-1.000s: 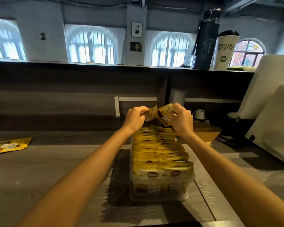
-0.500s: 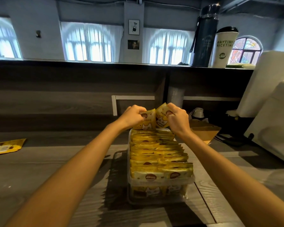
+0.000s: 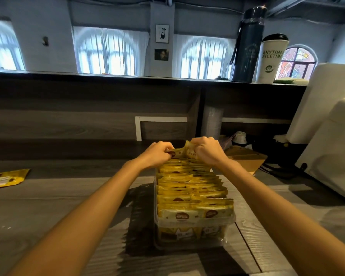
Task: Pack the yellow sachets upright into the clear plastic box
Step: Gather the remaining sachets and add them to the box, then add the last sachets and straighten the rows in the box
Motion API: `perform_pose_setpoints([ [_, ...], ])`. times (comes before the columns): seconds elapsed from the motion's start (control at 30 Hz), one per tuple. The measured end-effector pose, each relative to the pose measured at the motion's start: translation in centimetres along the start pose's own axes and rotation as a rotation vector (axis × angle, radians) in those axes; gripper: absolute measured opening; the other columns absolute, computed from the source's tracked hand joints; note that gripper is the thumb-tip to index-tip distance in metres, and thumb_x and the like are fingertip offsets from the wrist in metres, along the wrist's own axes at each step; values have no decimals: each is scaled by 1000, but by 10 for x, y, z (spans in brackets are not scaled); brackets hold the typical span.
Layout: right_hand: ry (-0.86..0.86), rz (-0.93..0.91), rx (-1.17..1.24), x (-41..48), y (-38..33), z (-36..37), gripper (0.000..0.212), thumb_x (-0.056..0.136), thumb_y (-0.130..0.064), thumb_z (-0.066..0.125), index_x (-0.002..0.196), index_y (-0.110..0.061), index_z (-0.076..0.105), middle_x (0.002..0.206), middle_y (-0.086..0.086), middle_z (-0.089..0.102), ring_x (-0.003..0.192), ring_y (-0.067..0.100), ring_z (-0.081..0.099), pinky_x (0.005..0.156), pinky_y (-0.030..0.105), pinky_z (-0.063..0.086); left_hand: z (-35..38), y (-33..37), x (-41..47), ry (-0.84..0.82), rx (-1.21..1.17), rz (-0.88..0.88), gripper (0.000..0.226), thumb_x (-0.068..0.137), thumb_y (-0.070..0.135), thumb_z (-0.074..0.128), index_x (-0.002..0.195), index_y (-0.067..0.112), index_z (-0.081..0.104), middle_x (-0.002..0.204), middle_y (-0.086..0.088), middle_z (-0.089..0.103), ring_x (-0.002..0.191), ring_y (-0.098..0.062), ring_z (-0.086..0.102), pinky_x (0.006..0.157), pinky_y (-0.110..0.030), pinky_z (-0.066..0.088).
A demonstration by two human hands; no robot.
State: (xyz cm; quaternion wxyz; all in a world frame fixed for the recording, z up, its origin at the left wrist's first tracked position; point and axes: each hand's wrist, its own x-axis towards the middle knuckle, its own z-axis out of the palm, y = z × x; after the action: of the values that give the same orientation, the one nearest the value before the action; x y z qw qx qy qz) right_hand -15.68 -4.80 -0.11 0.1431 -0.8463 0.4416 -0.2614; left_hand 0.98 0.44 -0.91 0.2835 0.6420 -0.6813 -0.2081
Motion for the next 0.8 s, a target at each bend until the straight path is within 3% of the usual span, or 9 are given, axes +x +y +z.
perform_pose_setpoints([
  [0.1, -111, -26, -49, 0, 2, 7, 30, 97, -16, 43, 120, -10, 61, 120, 11, 64, 108, 25, 60, 89, 33, 47, 1, -4, -2, 172, 19, 61, 20, 91, 9, 54, 111, 10, 57, 110, -8, 60, 98, -12, 55, 81, -24, 45],
  [0.17, -69, -42, -40, 1, 7, 10, 26, 95, -10, 47, 117, -8, 61, 120, 10, 64, 105, 23, 62, 85, 29, 48, 1, -7, -5, 259, 43, 101, 15, 91, 8, 55, 104, 9, 62, 107, -9, 63, 98, -14, 57, 82, -25, 46],
  [0.27, -2, -34, 7, 1, 9, 10, 24, 94, -4, 47, 107, -5, 67, 113, 12, 67, 104, 23, 62, 84, 27, 48, 4, -10, -6, 259, 85, 96, 16, 91, 5, 53, 100, 7, 67, 107, -11, 65, 103, -17, 59, 84, -25, 46],
  [0.43, -44, -11, 24, -1, 3, 9, 28, 96, -5, 45, 115, -5, 66, 119, 12, 65, 112, 23, 59, 93, 28, 47, 8, -7, -5, 263, 103, 27, 22, 94, 5, 47, 101, 8, 68, 110, -11, 65, 106, -20, 58, 87, -31, 49],
  [0.6, -65, 56, 34, -5, -5, 8, 38, 96, -3, 39, 131, -9, 54, 136, 10, 55, 128, 26, 48, 107, 38, 39, 5, -5, -12, 203, 131, -18, 36, 95, 4, 39, 124, 13, 60, 132, -10, 57, 125, -23, 50, 105, -42, 43],
  [0.7, 18, 0, -36, -7, -19, 5, 41, 94, -3, 41, 133, -10, 51, 137, 11, 54, 128, 27, 47, 110, 42, 38, -2, -3, -20, 270, 149, -31, 44, 93, -1, 38, 132, 15, 52, 140, -9, 49, 132, -25, 42, 110, -42, 38],
  [0.8, 93, -60, -83, -8, -47, 6, 38, 94, -4, 42, 130, -9, 54, 132, 11, 57, 124, 27, 51, 107, 41, 41, -18, 1, -33, 390, 152, -59, 44, 92, -3, 36, 128, 14, 55, 137, -11, 50, 131, -26, 43, 109, -42, 38],
])
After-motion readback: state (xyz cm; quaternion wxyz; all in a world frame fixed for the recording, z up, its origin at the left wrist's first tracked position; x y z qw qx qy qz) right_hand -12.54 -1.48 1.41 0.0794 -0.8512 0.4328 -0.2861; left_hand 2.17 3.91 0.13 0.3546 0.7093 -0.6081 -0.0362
